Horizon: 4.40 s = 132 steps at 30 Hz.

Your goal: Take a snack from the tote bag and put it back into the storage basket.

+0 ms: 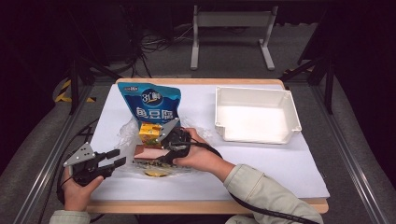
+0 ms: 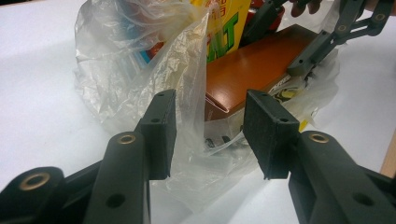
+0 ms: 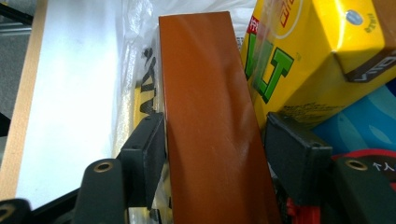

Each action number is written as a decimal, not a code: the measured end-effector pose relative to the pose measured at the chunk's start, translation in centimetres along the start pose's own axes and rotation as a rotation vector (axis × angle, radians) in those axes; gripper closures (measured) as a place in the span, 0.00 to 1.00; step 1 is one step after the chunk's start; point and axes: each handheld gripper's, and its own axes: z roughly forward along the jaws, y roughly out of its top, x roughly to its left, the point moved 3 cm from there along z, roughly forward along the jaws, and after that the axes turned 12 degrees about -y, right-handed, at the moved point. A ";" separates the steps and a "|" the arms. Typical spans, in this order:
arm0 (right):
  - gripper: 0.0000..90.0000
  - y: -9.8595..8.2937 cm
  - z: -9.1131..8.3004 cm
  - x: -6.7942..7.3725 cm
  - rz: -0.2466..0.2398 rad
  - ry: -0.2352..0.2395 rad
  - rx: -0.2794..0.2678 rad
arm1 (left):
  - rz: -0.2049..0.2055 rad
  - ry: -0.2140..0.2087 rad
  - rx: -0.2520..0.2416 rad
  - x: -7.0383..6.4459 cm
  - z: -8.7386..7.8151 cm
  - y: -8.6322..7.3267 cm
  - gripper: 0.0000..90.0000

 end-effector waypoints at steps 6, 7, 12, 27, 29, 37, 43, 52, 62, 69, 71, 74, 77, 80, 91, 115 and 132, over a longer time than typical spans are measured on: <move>0.43 -0.1 0.5 0.1 -0.011 -0.004 0.018 | -0.003 -0.002 0.002 0.0 0.0 0.0 0.61; 0.43 -0.1 0.5 0.1 -0.013 -0.005 0.019 | -0.003 -0.002 0.002 0.0 0.0 0.0 0.61; 0.44 -0.1 0.6 0.3 -0.033 -0.012 0.029 | -0.004 -0.002 0.001 0.0 0.0 0.0 0.61; 0.45 0.1 1.0 0.5 -0.068 0.000 0.045 | -0.004 -0.004 0.001 0.1 0.0 0.0 0.61; 0.46 0.1 1.0 0.5 -0.072 0.003 0.050 | -0.005 -0.003 0.001 0.1 0.0 0.0 0.61; 0.48 0.2 0.9 0.4 -0.087 -0.001 0.044 | -0.007 0.001 -0.004 0.1 -0.1 -0.1 0.61; 0.48 0.5 0.2 0.2 -0.078 0.006 0.014 | -0.010 0.004 -0.008 0.1 -0.1 -0.1 0.61; 0.48 1.4 -1.9 -0.5 -0.045 0.004 -0.060 | -0.010 0.003 -0.009 0.2 -0.1 0.0 0.61; 0.48 2.5 -3.9 -0.7 -0.033 0.004 -0.133 | -0.007 -0.002 0.005 0.1 0.3 0.0 0.60; 0.48 3.6 -5.5 -0.8 -0.040 0.002 -0.171 | -0.004 -0.006 0.007 0.1 0.4 0.1 0.60; 0.48 3.9 -6.0 -0.8 -0.048 0.003 -0.181 | 0.002 -0.004 0.012 0.1 0.4 0.1 0.60; 0.48 4.2 -6.7 -0.9 -0.047 0.005 -0.194 | -0.003 -0.006 0.007 0.1 0.4 0.1 0.60; 0.48 4.2 -7.3 -1.1 -0.046 0.001 -0.197 | -0.002 -0.004 0.006 0.1 0.3 0.1 0.60; 0.48 4.3 -8.1 -1.4 -0.041 -0.003 -0.209 | 0.007 -0.004 -0.001 0.1 0.2 0.1 0.60; 0.48 3.6 -11.7 -2.6 -0.036 -0.026 -0.222 | 0.010 0.013 -0.004 0.1 0.2 0.2 0.57; 0.48 -0.2 -16.5 -5.8 0.030 -0.054 -0.219 | 0.006 0.002 -0.012 0.1 0.2 0.2 0.57; 0.48 -2.9 -19.1 -8.3 0.051 -0.111 -0.213 | 0.026 0.012 -0.002 -0.2 0.1 0.3 0.56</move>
